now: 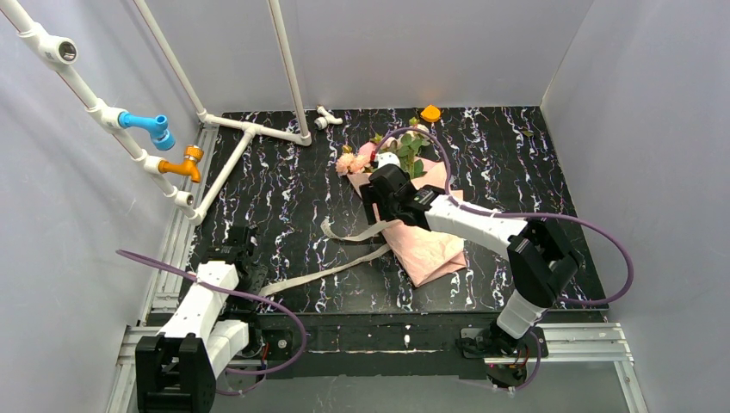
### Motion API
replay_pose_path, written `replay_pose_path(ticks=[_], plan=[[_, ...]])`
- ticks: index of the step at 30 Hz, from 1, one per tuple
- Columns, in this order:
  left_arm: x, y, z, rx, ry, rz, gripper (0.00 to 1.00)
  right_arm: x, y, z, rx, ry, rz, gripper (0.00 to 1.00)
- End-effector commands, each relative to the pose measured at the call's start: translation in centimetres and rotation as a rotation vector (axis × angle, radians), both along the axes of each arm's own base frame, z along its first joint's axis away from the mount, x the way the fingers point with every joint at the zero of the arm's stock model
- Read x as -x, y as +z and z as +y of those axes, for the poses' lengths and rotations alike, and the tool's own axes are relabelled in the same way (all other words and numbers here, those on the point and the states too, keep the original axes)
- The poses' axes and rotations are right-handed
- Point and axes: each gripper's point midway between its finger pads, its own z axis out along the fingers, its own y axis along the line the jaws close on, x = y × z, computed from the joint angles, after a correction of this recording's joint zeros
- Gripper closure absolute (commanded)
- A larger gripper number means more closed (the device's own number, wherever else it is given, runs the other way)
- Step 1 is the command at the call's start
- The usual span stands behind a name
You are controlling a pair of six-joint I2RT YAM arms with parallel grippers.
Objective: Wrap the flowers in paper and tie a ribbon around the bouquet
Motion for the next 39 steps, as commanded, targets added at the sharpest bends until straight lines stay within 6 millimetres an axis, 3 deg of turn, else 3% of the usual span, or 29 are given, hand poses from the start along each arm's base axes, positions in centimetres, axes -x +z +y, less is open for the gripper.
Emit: replay_pose_path(ticks=[1, 5, 6, 13, 18, 25, 33, 39], plan=[[-0.6, -3.2, -0.4, 0.028, 0.042, -0.031, 0.56, -0.6, 1.3, -1.7, 0.011, -0.096, -0.045, 0.13], [-1.7, -3.1, -0.3, 0.025, 0.006, -0.078, 0.99, -1.1, 1.7, -2.8, 0.041, -0.158, -0.067, 0.13], [-2.1, -2.9, -0.4, 0.031, -0.013, -0.094, 1.00, -1.2, 1.8, -3.2, 0.047, -0.187, -0.074, 0.13], [-6.8, 1.8, -2.9, 0.118, -0.278, -0.315, 1.00, -1.5, 2.1, -8.1, 0.037, -0.426, -0.113, 0.14], [-9.8, 7.3, -6.1, 0.130, -0.469, -0.421, 1.00, -1.8, 1.3, -10.5, -0.021, -0.541, -0.089, 0.13], [-14.5, 15.9, -14.5, 0.101, -0.851, -0.626, 1.00, -3.4, -0.1, -13.3, -0.112, -0.603, -0.033, 0.13], [-18.7, 21.7, -23.1, 0.115, -1.241, -0.775, 1.00, -6.5, -0.5, -15.0, -0.187, -0.671, 0.007, 0.14], [-19.2, 25.8, -28.6, 0.190, -1.433, -0.870, 1.00, -7.6, -1.9, -14.8, -0.198, -0.679, 0.043, 0.15]])
